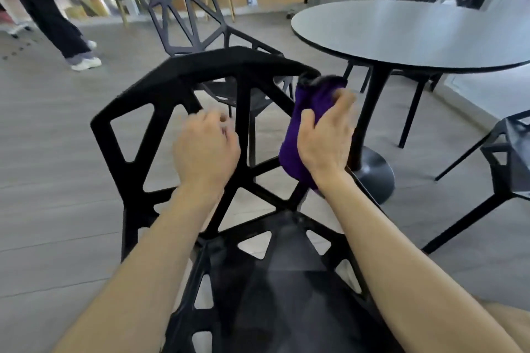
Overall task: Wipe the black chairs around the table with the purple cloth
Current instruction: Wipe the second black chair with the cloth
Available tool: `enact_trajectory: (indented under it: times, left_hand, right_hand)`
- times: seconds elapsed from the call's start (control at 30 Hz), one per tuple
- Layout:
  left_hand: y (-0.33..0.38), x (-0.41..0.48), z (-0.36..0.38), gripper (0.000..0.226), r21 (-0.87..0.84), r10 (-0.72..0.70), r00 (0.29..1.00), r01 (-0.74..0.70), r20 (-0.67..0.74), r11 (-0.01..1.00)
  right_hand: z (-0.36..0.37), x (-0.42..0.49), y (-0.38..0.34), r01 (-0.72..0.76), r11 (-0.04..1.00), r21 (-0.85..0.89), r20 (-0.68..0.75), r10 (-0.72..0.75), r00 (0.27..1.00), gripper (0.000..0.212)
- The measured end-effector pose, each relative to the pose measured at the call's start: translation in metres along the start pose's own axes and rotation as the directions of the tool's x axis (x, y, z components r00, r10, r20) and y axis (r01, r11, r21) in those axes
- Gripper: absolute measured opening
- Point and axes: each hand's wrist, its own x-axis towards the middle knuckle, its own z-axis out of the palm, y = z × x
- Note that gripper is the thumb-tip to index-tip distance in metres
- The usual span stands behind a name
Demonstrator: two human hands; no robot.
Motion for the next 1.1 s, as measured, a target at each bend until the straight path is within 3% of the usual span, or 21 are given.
enact_trajectory:
  times: [0.03, 0.1, 0.2, 0.27, 0.37, 0.43, 0.57, 0.73, 0.83, 0.93, 1.0, 1.1]
  left_hand:
    - [0.007, 0.017, -0.003, 0.036, 0.01, 0.082, 0.995, -0.082, -0.055, 0.997]
    - [0.021, 0.051, -0.006, 0.069, 0.025, 0.177, 0.984, -0.176, -0.023, 0.984]
    - [0.032, 0.088, 0.003, 0.09, 0.064, 0.244, 0.958, -0.256, 0.149, 0.965]
    - [0.03, 0.098, 0.013, 0.099, 0.144, 0.26, 0.945, -0.29, 0.199, 0.946]
    - [0.033, 0.099, 0.019, 0.096, 0.196, 0.26, 0.959, -0.278, 0.115, 0.94]
    - [0.038, 0.096, 0.016, 0.095, 0.183, 0.239, 0.968, -0.25, 0.08, 0.951]
    - [0.033, 0.095, 0.011, 0.09, 0.136, 0.244, 0.967, -0.253, 0.077, 0.958]
    - [0.037, 0.094, 0.012, 0.09, 0.205, 0.255, 0.961, -0.273, 0.108, 0.94]
    - [0.043, 0.088, 0.012, 0.095, 0.285, 0.253, 0.962, -0.274, 0.106, 0.919]
    - [0.045, 0.087, 0.013, 0.083, 0.359, 0.266, 0.957, -0.289, 0.113, 0.887]
    - [0.044, 0.088, 0.014, 0.084, 0.379, 0.267, 0.956, -0.292, 0.12, 0.878]
    - [0.045, 0.09, 0.017, 0.098, 0.366, 0.258, 0.957, -0.289, 0.13, 0.885]
  right_hand:
    - [0.012, 0.014, -0.013, 0.145, 0.989, -0.018, 0.001, -0.145, 0.989, 0.041]
    - [0.039, 0.04, -0.03, 0.405, 0.91, -0.086, 0.088, -0.398, 0.913, 0.044]
    - [0.055, 0.051, -0.01, 0.581, 0.801, -0.146, 0.265, -0.534, 0.803, 0.038]
    - [0.044, 0.042, 0.028, 0.591, 0.792, -0.154, 0.298, -0.533, 0.792, 0.032]
    - [0.018, 0.03, 0.064, 0.506, 0.847, -0.164, 0.282, -0.451, 0.847, 0.026]
    - [0.027, 0.032, 0.044, 0.489, 0.863, -0.127, 0.23, -0.453, 0.861, 0.029]
    - [0.062, 0.038, 0.006, 0.588, 0.805, -0.078, 0.272, -0.55, 0.789, 0.024]
    - [0.007, 0.024, 0.065, 0.483, 0.856, -0.185, 0.307, -0.416, 0.856, 0.022]
    - [0.002, 0.037, 0.044, 0.485, 0.861, -0.154, 0.27, -0.435, 0.859, 0.03]
    - [0.025, 0.077, -0.008, 0.624, 0.771, -0.126, 0.22, -0.592, 0.776, 0.031]
    - [0.028, 0.095, -0.012, 0.65, 0.746, -0.145, 0.279, -0.6, 0.75, 0.029]
    - [0.013, 0.082, 0.039, 0.56, 0.813, -0.161, 0.249, -0.515, 0.82, 0.03]
